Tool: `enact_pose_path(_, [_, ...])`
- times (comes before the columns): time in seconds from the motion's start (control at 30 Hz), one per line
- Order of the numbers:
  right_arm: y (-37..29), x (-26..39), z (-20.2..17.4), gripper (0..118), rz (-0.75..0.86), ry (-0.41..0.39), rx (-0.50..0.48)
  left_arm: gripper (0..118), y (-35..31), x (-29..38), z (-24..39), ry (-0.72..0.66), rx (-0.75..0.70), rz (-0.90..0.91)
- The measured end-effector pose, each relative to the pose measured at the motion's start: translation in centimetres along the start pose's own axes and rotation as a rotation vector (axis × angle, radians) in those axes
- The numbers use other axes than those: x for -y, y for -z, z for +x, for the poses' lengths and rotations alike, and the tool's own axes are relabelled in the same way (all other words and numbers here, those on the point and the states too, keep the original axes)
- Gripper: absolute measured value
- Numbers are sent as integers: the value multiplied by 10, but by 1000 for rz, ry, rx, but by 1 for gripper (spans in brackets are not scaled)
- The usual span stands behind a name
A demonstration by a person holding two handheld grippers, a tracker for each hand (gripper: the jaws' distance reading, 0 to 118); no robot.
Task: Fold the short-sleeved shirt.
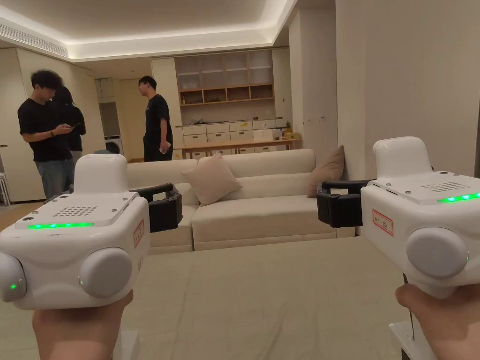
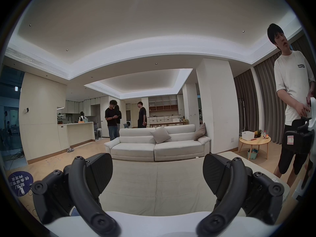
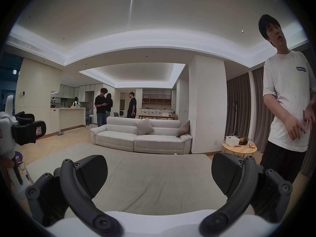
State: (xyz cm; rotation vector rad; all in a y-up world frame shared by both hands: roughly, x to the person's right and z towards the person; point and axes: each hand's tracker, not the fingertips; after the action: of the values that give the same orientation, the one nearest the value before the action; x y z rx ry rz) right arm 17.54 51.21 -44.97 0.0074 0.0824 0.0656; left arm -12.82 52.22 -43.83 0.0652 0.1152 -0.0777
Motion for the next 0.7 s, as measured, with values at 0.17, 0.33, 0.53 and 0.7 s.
enact_pose_path(0.17, [18, 12, -3, 118, -37, -6, -6, 106, 18, 13, 1, 5, 5, -44])
enact_pose_path(0.33, [65, 51, -3, 118, -180, -1, 0, 107, 61, 53, 6, 26, 11, -193])
enact_pose_path(0.53, [154, 141, -5, 118, -433, 17, 0, 107, 142, 146, 14, -33, 45, -426])
enact_pose_path(0.7, [230, 272, -8, 118, -721, 89, -24, 107, 214, 273, 33, -74, 51, -733])
